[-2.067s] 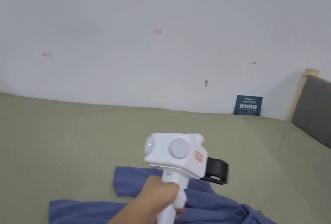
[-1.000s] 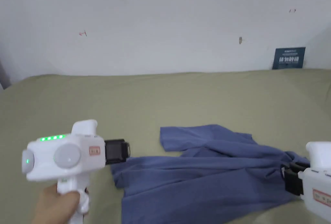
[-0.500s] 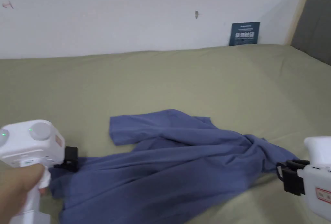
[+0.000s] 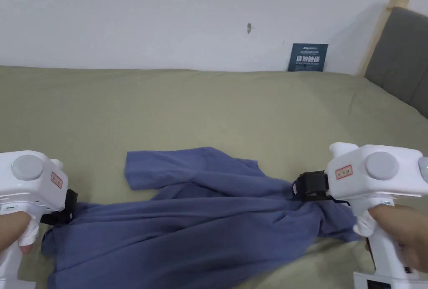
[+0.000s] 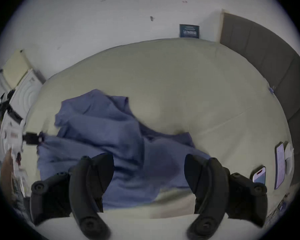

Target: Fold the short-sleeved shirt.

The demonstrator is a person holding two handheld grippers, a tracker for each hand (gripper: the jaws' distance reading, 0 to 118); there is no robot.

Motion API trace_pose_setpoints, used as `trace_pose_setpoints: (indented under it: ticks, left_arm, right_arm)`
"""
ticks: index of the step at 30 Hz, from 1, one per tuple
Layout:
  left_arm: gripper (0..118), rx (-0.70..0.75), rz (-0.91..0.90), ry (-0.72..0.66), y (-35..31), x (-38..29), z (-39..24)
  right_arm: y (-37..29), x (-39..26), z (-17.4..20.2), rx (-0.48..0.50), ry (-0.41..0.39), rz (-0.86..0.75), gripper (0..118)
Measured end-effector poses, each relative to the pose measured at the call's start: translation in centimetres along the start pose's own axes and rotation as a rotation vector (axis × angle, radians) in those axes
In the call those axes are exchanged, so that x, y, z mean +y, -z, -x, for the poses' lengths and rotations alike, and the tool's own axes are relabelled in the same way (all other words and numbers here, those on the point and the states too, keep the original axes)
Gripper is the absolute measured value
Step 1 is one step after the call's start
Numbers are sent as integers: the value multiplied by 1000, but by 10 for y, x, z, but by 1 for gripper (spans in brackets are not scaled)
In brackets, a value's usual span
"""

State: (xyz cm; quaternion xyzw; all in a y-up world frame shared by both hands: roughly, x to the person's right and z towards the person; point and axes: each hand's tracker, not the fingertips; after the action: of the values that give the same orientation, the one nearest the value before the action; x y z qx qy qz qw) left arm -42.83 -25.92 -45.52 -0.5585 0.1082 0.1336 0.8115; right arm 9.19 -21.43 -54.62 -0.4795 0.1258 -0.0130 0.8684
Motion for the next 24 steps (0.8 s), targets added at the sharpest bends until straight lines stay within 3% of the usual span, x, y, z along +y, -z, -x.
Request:
trace_pose_setpoints:
  ticks: [2, 4, 6, 7, 8, 9, 11, 15, 24]
  left_arm:
    - [2, -4, 2, 6, 2, 1, 1]
    - [2, -2, -2, 16, 4, -1, -1]
    - [2, -1, -7, 29, 5, -1, 1]
    - [2, -3, -11, 28, 4, -2, 1]
    - [2, -9, -13, 19, 2, -1, 2]
    - [2, -19, -10, 11, 0, -1, 2]
    - [2, -39, -13, 7, -5, 0, 6]
    - [2, -86, -87, 20, -28, 1, 9]
    - [2, -194, -390, -15, -132, 31, 18]
  right_arm:
    - [14, 7, -1, -7, 49, 45, 88]
    - [29, 10, 0, -21, 44, 76, 88]
    - [37, 11, 2, -121, 43, 124, 85]
    - [42, 10, 4, -131, 26, 144, 63]
    - [42, 9, 5, -159, 6, 141, 18]
    - [43, 8, 6, -145, 1, 145, 10]
    - [34, 7, 13, -135, 35, 113, 10]
    - [5, 11, 34, -138, -56, -1, 10]
    - [-81, 47, 71, 30, -97, -288, 10]
